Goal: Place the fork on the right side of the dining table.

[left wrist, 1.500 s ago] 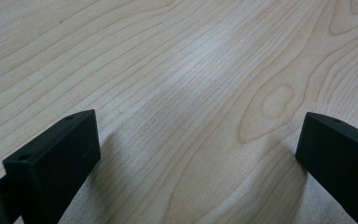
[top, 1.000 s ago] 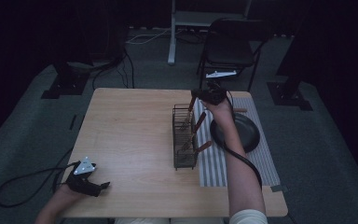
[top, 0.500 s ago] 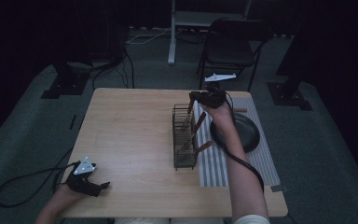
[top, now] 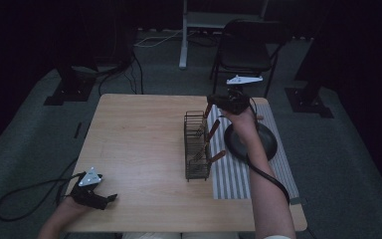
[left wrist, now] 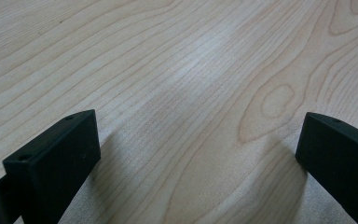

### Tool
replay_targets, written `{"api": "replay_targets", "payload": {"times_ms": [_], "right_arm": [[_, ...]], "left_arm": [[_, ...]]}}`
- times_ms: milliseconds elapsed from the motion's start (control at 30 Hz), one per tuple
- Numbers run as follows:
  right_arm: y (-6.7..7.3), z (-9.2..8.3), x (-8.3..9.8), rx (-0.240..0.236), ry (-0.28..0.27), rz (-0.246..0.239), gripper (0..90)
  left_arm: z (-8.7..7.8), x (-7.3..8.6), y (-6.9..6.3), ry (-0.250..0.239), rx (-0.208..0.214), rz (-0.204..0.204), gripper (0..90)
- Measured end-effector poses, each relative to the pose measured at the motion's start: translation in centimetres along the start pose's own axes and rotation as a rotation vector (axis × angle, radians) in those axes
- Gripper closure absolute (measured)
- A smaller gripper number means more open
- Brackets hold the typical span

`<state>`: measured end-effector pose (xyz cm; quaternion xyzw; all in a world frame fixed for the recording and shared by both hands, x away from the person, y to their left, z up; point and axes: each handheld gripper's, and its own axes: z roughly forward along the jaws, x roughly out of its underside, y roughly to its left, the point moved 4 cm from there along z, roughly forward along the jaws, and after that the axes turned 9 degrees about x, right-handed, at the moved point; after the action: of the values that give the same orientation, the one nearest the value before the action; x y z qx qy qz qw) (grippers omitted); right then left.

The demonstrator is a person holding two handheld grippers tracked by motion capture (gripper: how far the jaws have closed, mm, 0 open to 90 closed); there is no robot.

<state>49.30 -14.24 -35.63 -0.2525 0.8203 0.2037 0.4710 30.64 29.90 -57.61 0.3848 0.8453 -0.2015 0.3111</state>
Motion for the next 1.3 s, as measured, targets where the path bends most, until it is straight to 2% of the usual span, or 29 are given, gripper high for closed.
{"api": "replay_targets", "payload": {"times_ms": [367,933,1100,1300], "right_arm": [[0.3,-1.5,-1.3,0.002,-0.025,-0.008,80.9],[0.4,-5.6,-5.0,0.005,-0.125,0.003,80.9],[0.2,-7.1,-6.0,0.035,-0.143,-0.001,80.9],[-0.5,-8.5,-6.1,0.071,-0.157,0.001,80.9]], "left_arm": [[0.0,0.0,0.0,0.000,0.000,0.000,0.0],[0.0,0.0,0.0,-0.001,-0.001,0.000,0.0],[0.0,0.0,0.0,-0.001,-0.001,0.000,0.0],[0.0,0.0,0.0,-0.001,-0.001,0.000,0.0]]}}
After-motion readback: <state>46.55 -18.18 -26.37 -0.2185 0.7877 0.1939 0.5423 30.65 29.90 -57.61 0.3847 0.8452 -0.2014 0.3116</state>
